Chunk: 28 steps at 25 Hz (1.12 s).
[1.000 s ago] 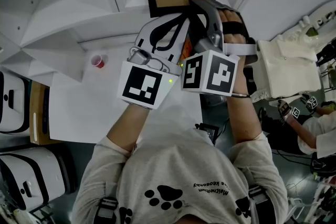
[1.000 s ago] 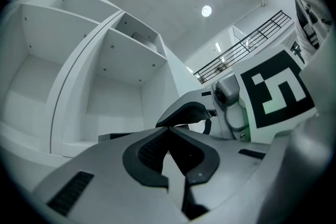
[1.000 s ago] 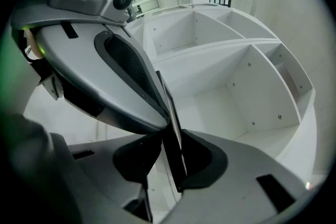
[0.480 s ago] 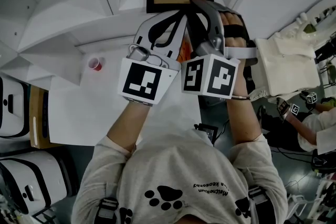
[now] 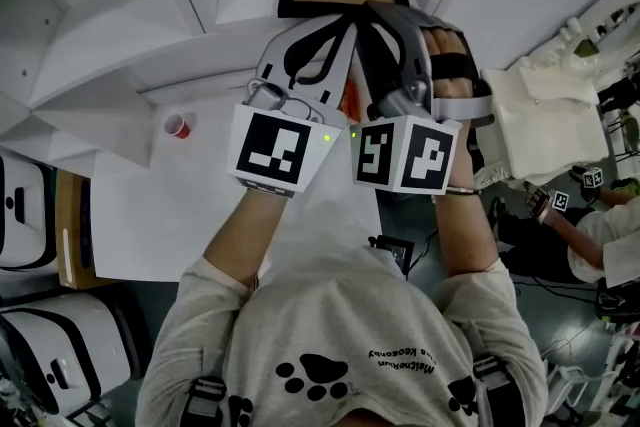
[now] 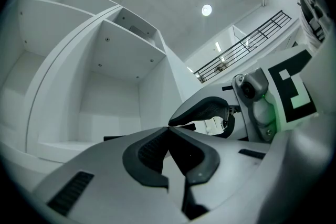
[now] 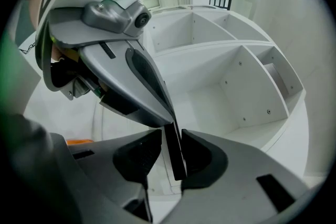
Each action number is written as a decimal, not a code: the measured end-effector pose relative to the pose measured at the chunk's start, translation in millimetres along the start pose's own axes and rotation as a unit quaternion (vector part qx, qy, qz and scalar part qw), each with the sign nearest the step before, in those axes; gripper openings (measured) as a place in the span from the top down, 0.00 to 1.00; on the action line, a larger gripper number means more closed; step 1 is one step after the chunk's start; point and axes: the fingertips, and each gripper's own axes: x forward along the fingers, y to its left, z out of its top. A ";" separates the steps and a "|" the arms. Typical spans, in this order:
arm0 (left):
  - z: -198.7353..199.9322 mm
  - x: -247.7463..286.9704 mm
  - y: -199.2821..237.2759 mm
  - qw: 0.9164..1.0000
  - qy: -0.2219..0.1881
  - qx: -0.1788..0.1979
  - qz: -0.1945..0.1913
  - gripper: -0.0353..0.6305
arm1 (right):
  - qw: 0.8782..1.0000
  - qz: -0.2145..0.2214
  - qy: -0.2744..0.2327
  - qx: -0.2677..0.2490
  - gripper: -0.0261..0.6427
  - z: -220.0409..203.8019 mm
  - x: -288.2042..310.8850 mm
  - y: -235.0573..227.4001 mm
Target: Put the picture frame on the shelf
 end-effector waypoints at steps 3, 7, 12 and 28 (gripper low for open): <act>-1.5 1.8 1.0 1.000 0.000 -0.001 0.001 0.92 | 1.000 0.002 -0.012 0.004 0.79 0.5 -3.3 1.4; -2.1 3.5 2.3 1.000 0.001 -0.002 0.003 0.92 | 0.999 -0.010 -0.024 0.032 0.79 0.0 -11.8 -5.5; -3.0 4.9 4.2 1.000 0.000 -0.003 0.005 0.92 | 0.990 -0.004 -0.035 0.133 0.85 -9.1 -14.8 -12.3; -3.4 8.1 12.0 1.000 0.001 -0.005 0.016 0.92 | 0.956 -0.005 -0.044 0.290 0.90 -28.8 3.2 -24.5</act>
